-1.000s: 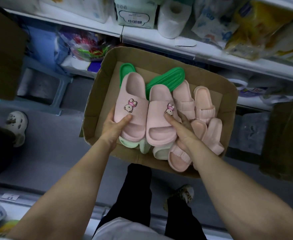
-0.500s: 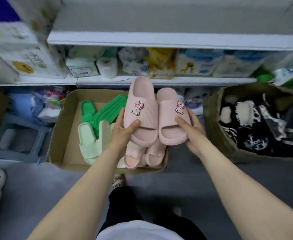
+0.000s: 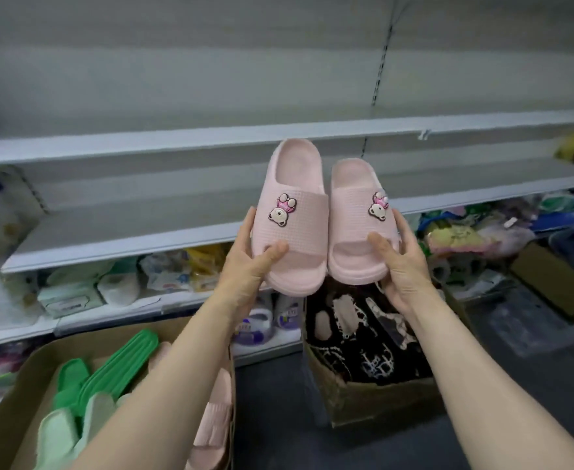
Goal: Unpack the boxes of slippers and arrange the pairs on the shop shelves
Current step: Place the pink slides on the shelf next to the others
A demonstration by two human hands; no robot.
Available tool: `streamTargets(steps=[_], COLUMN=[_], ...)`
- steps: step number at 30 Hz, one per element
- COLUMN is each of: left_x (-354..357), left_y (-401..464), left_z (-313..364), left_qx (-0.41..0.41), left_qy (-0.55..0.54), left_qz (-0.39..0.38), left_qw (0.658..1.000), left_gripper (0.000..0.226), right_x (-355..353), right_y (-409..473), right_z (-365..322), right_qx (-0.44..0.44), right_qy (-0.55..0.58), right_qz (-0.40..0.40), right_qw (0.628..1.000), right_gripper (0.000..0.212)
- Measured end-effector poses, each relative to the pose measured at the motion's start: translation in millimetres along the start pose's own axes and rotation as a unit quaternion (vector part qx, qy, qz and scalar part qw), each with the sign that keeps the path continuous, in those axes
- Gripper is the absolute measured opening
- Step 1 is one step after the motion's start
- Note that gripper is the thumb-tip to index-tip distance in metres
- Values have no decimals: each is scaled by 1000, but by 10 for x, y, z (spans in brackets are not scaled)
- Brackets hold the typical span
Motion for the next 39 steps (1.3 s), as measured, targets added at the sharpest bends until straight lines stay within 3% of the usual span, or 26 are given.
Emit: streamTargets(steps=[5,12,15,18,21,26,30,39], left_x=[740,1647,1969,2277,2529,2854,3054,3188], left_y=[664,1688,2095,2431,2740,3295,3687,4184], left_z=[287,603,684,772,867,1100,1278,1486], left_qx=[60,113,145,159,170,218,217,201], left_qy=[6,3,11,0,-19,3,1,53], left_qz=[-70,-128,-145,-153,-143,-116,-50,64], left_qw=[996,985,979,975,975,969,975,976], left_gripper=[93,100,96,95,89,71,81,48], right_x=[-325,-681,-813,-943,-1028,-1100,-1093,-1182], right_y=[596,1569,1913,2223,2506,3009,3354,3828], right_z=[-609,-1461,-1766,-2001,-2196,-2497,-2718,-2953], right_qx=[-66,-166,-202,-227,-249,-283,-278,-283], right_qy=[34,69,55,52,55,69,76,101], right_qz=[4,4,5,4,-5,-47,-86,-145], right_qw=[997,984,978,973,967,955,954,943], right_gripper=[94,83,86,106,108,74,71,74])
Point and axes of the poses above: each hand's wrist, its own y-axis towards the middle knuckle, its own x-axis out of the palm, z = x × y, the point moved 2 cm from there along y, towards the middle knuckle, and after that the axes turned 14 degrees about -y, right-handed, at the moved point
